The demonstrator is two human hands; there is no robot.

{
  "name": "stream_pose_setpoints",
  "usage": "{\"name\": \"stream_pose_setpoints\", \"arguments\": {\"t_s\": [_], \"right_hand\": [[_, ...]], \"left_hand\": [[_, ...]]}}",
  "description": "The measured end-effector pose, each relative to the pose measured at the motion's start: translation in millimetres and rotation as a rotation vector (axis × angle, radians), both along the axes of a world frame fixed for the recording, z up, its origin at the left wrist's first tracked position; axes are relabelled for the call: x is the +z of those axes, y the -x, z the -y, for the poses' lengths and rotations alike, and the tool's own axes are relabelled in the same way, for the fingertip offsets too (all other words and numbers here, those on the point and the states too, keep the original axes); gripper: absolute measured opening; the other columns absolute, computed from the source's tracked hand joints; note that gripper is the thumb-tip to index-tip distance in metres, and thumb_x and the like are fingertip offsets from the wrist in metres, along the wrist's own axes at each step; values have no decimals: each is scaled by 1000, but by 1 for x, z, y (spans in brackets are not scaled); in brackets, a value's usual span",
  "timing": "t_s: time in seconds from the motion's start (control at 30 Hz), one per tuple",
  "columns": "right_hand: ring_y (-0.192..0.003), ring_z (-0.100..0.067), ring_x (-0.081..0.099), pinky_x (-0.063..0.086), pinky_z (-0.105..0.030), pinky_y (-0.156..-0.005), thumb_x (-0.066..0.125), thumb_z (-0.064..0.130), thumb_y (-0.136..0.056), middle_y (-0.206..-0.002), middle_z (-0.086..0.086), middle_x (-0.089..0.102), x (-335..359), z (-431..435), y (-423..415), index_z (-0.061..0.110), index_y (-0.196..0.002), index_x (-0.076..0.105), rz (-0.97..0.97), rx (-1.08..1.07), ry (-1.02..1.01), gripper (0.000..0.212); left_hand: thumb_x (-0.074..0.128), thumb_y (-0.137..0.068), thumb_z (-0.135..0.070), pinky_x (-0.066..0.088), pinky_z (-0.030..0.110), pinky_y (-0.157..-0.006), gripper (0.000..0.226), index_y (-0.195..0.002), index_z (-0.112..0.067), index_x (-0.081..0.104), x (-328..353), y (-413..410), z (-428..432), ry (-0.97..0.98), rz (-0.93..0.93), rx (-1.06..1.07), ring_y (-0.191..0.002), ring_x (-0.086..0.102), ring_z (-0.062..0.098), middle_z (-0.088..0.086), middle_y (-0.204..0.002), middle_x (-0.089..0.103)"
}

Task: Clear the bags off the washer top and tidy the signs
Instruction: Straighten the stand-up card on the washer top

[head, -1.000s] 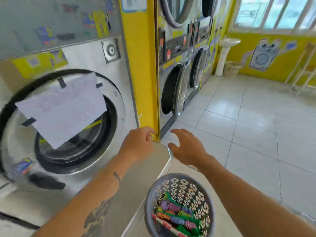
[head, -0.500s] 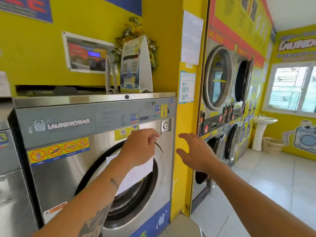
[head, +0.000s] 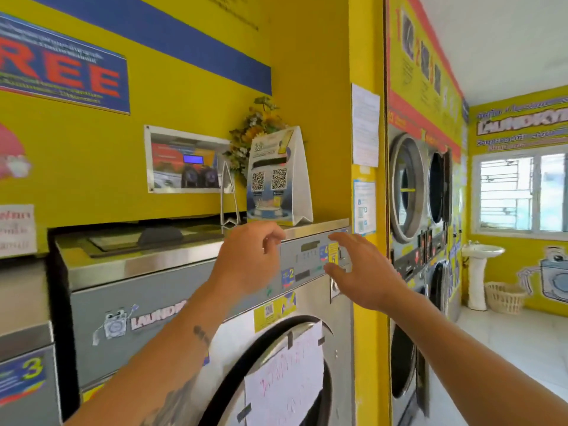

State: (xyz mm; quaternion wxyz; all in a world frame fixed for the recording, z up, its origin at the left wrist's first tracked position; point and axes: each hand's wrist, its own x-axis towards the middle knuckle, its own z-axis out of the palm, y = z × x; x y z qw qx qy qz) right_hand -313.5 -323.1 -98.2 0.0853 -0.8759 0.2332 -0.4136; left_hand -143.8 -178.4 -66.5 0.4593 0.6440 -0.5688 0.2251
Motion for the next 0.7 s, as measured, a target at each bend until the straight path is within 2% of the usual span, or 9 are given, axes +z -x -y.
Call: {"name": "stream_pose_setpoints", "arguments": {"t_s": [0.1, 0.27, 0.5, 0.63, 0.7], "right_hand": [[-123, -24, 49, 43, -41, -99, 61, 42, -88, -133, -2, 55, 17, 8, -19, 30, -137, 44, 36, 0, 42, 54], [-129, -24, 44, 40, -43, -100, 55, 51, -83, -142, 1, 50, 49, 33, -51, 32, -141, 41, 120, -13, 121, 62], [-129, -27, 46, 42, -43, -99, 56, 50, -80, -144, -1, 47, 99, 105, -120, 31, -143, 37, 249, -28, 131, 68], [-126, -30, 45, 42, -46, -100, 62, 46, -82, -143, -4, 43, 133, 154, -165, 29, -146, 31, 244, -9, 97, 73], [-129, -31, 43, 42, -48, -101, 60, 50, -81, -146, -5, 40, 154, 172, -182, 28, -148, 27, 239, -10, 101, 78]], "left_hand": [[48, -86, -7, 55, 37, -76, 31, -104, -21, 69, 25, -19, 14, 89, 39, -32, -82, 65, 12, -5, -89, 71], [48, -85, -7, 56, 38, -76, 35, -114, -21, 63, 70, -49, 55, 190, 160, -39, -91, 62, 16, -1, -99, 67], [48, -85, -8, 50, 41, -83, 38, -121, -19, 54, 130, -116, 142, 202, 298, 65, -102, 56, 20, 3, -117, 57], [51, -87, -14, 47, 42, -94, 48, -133, -19, 42, 158, -160, 194, 154, 310, 98, -116, 49, 20, 4, -127, 49], [52, -88, -17, 44, 41, -97, 54, -139, -18, 36, 165, -179, 212, 123, 331, 129, -120, 44, 21, 5, -132, 45]]}}
